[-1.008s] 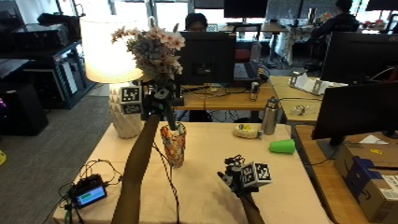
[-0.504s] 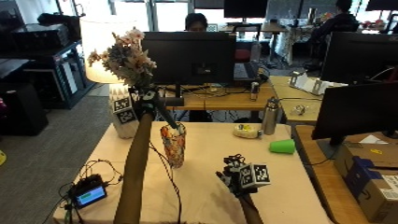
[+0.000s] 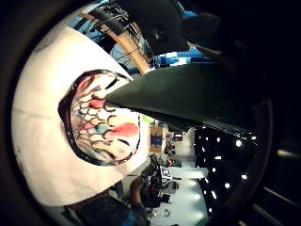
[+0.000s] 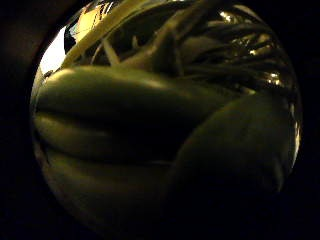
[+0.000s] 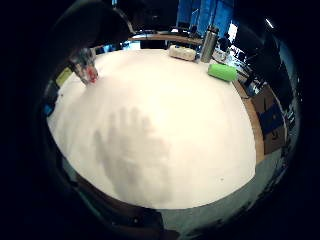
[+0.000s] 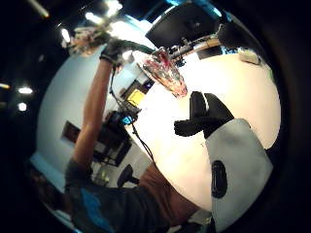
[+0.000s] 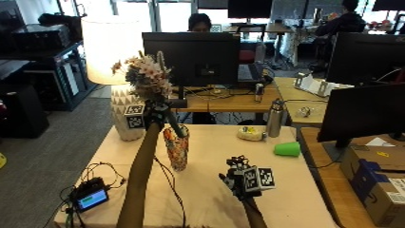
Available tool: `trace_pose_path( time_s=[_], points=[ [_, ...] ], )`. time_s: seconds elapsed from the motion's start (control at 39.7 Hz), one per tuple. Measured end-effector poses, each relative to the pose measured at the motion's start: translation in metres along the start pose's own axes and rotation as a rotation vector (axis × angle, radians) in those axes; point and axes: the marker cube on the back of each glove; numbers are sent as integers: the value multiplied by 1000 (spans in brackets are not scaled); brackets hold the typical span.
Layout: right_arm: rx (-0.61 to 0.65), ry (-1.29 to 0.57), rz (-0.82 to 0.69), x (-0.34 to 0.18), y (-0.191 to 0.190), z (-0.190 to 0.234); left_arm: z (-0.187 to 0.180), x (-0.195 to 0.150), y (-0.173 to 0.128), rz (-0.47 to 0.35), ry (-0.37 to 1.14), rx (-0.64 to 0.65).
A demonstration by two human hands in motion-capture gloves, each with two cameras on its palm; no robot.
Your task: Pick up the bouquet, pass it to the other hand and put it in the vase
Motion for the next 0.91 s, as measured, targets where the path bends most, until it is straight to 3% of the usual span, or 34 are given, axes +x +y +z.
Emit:
trace_pose_path(
  time_s=[0.18,0.35,0.5,0.61,0.63,0.76,0.91],
  points=[
    [10,-16,-3,-5,0,-3,0,-12,9,-143,-399,-32],
    [16,-16,-10,-5,-1,-2,-3,-34,6,-182,-790,-160],
    [21,-18,-5,-4,-1,-5,-27,-39,1,-249,-989,-101],
    [26,-32,6,-4,-1,-7,-47,-31,10,-352,-1004,-11],
    [27,-36,6,-4,-2,-8,-50,-27,13,-350,-981,3],
    [31,-46,3,-7,-3,-6,-59,-13,18,-128,-816,14],
    [39,-56,-6,-13,-3,-5,-68,-5,26,-41,-712,69]
  ],
)
